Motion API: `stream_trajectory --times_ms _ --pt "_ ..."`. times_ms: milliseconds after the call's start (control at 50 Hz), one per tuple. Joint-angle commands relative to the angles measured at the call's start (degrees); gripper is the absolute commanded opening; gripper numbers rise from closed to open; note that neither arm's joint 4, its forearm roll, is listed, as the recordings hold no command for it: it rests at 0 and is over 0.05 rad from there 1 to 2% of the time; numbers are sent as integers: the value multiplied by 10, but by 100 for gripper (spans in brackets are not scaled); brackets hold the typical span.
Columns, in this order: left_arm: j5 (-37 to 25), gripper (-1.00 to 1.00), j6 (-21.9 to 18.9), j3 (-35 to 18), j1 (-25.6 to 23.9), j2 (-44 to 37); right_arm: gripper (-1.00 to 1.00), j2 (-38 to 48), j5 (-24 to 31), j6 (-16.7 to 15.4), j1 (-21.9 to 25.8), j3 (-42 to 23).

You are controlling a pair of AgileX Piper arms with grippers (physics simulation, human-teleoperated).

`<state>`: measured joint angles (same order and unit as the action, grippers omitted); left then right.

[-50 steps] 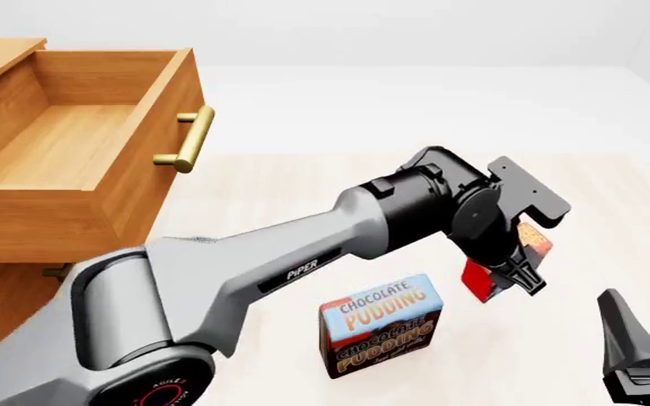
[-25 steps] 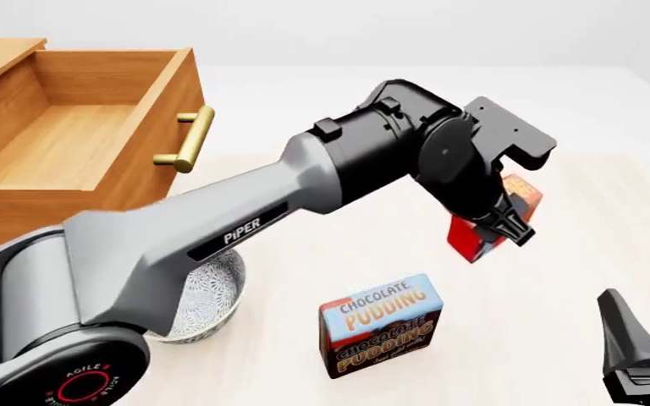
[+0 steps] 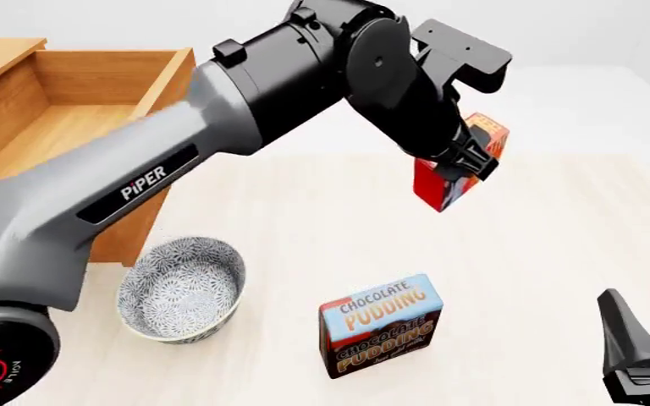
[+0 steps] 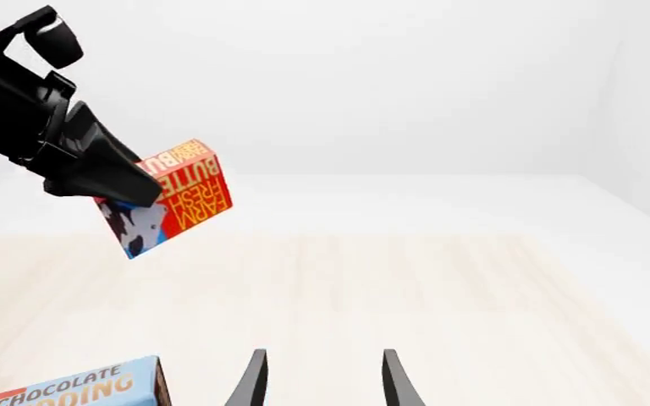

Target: Put the butter at the back in the top drawer of the cabinet and close it.

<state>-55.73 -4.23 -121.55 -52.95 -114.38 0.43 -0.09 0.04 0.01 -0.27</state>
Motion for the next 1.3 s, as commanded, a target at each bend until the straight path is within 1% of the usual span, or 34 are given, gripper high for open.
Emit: stream_trajectory --times_ms 20,120,140,240,440,600,620,720,820,860,900,920,1060,1220,1300 --pt "-12 -100 -13 0 28 44 100 0 0 0 0 0" --pt "-20 -100 -15 -5 37 54 100 0 0 0 0 0" --pt "-17 -100 -20 3 44 62 100 0 0 0 0 0" --pt "-18 -100 -23 3 51 68 100 0 0 0 0 0" --pt "-29 -100 -34 16 84 105 100 0 0 0 0 0" --pt "-36 -100 -42 10 107 117 100 0 0 0 0 0" --pt "-39 -100 -38 6 108 117 100 0 0 0 0 0" --pt "-36 -100 -39 18 121 129 100 0 0 0 0 0" --pt "-40 -100 -46 20 135 141 100 0 0 0 0 0" --pt "-45 -100 -42 17 135 141 100 0 0 0 0 0" --pt "-41 -100 -50 25 142 148 100 0 0 0 0 0" --pt "-50 -100 -49 15 146 149 100 0 0 0 0 0" --pt "-63 -100 -53 0 165 158 100 0 0 0 0 0" --pt "-58 -100 -63 27 192 184 100 0 0 0 0 0" --pt "-62 -100 -66 29 206 192 100 0 0 0 0 0"
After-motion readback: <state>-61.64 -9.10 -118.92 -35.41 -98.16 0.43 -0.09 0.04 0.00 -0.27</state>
